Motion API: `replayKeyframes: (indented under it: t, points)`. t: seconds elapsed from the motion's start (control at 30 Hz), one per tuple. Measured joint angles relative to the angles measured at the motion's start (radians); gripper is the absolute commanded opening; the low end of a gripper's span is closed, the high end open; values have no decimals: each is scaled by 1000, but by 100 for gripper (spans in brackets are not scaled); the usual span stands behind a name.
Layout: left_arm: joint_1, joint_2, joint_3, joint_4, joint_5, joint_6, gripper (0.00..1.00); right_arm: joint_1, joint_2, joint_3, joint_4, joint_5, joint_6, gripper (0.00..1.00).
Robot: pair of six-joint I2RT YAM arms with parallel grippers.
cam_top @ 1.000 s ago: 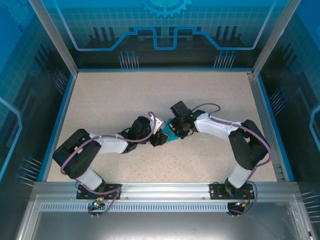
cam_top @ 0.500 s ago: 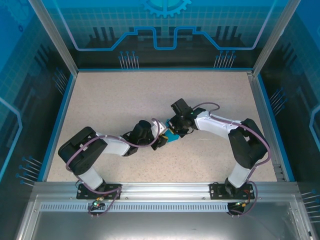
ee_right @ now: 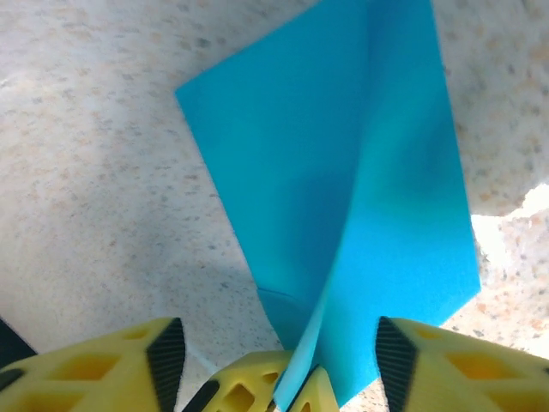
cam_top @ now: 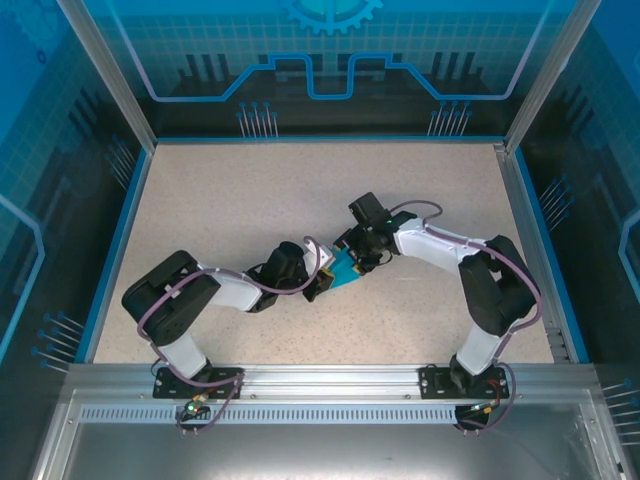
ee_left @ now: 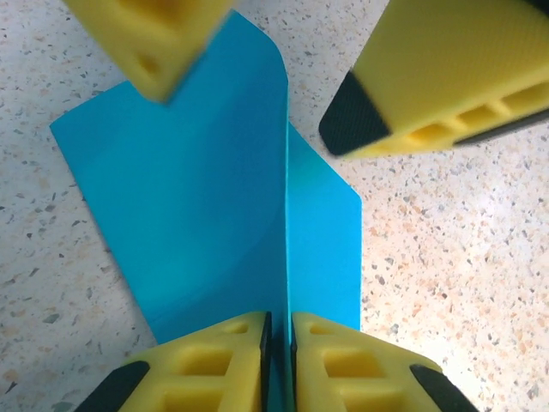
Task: Fold a paper plane with a square sheet of paper (pick it up from the middle)
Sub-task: Fourth fold the wing at the center of the table.
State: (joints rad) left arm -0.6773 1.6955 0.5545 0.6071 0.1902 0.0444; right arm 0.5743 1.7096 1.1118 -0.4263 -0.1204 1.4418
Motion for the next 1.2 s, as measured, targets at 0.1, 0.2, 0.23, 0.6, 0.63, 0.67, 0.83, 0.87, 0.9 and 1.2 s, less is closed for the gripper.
replayKeyframes:
  t: [0.1,0.2,0.23,0.6,0.63,0.67,0.83,0.87,0.9,1.2]
  points:
    - [0,11,0,11,11,-50,16,-34,-56,-42,61,-30,-92,70]
    - [0,18,0,22,17,-109,16,-52,-90,-86,118,-60,-199,69]
    - [0,21,0,27,18,-130,16,-53,-97,-101,142,-70,-239,68]
    - [0,28,-1,29,18,-308,17,-53,-146,-312,323,-162,-426,62]
    - [0,32,-1,30,18,-319,17,-53,-146,-325,333,-170,-430,61]
    - [0,36,-1,31,18,-332,17,-53,-146,-334,344,-175,-431,60]
    - [0,50,-1,31,18,-380,16,-54,-131,-353,404,-188,-434,54]
    - [0,50,-2,31,18,-388,17,-54,-124,-353,412,-188,-434,53]
    - [0,50,-2,31,18,-394,16,-54,-115,-353,420,-188,-434,52]
    - [0,50,-2,26,29,-503,17,-58,-35,-338,451,-203,-434,49]
